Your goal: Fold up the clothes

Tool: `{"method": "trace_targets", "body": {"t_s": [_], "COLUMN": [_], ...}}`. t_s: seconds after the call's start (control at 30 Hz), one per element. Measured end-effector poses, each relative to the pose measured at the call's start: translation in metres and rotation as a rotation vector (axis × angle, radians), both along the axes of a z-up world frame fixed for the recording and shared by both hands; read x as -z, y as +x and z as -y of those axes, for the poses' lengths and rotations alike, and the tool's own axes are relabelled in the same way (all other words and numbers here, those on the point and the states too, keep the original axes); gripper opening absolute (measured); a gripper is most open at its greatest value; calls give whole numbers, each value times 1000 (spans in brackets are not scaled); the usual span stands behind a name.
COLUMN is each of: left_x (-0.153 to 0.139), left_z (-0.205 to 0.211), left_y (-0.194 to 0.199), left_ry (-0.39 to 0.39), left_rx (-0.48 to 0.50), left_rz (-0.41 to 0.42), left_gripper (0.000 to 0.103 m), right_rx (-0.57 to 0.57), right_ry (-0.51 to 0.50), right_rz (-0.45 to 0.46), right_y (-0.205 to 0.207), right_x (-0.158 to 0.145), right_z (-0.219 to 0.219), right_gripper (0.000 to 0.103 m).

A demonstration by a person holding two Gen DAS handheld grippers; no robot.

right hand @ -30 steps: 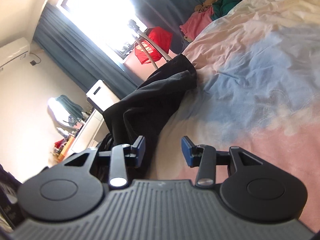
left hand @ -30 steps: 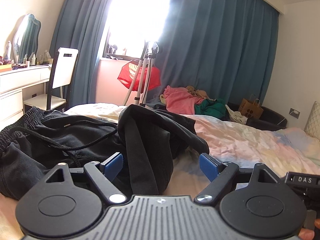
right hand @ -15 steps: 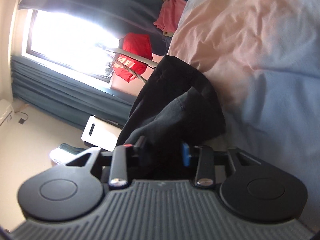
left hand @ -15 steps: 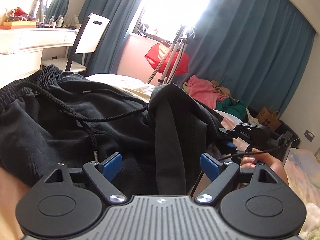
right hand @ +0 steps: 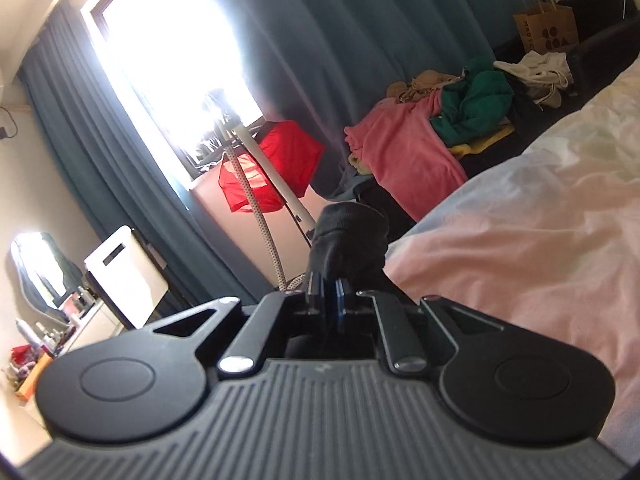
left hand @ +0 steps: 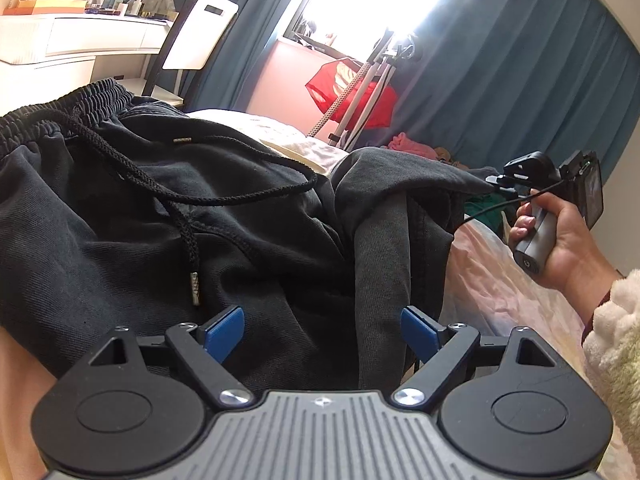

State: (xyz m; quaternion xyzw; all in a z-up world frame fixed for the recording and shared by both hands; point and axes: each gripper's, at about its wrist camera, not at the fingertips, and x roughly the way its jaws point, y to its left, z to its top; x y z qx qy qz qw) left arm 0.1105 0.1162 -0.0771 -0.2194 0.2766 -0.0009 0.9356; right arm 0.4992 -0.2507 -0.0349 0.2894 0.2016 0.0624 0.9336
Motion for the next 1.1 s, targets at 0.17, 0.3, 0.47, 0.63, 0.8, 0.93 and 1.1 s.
{"method": "trace_targets", "body": {"t_s": [0.17,0.3,0.47,0.63,0.8,0.93,1.1], "left_x": [-7,-13,-15,-12,-2,6,10], "left_z": [1,-4,-9,-10,-13,-12,-10], "left_y": [-7,-13,-19,-20,-11,-5,-3], "left_ry": [-1,-13,-20,-13,-21,-19,-26], "left_rx": [-6,-32,-58,-64,-72,-73,-74], "left_rz": [26,37,33,8,-28,-54,-68], "left_gripper": [87,87,87,87,87,87,87], "right_rx": [88,130,140,172,238,267,264], "right_ry": [369,756,1019,1041,1157,1265,1493], "right_rz": [-64,-159,-308,-418,-421,-410,-272], "right_y": [-57,-110,-149,-127,-104,-96,-120], "right_x": [49,99,149,173,186,196,206], "right_z": [41,44,5,-17,-27,-38,-51], "right_gripper": [65,65,65,64,64,64,65]}}
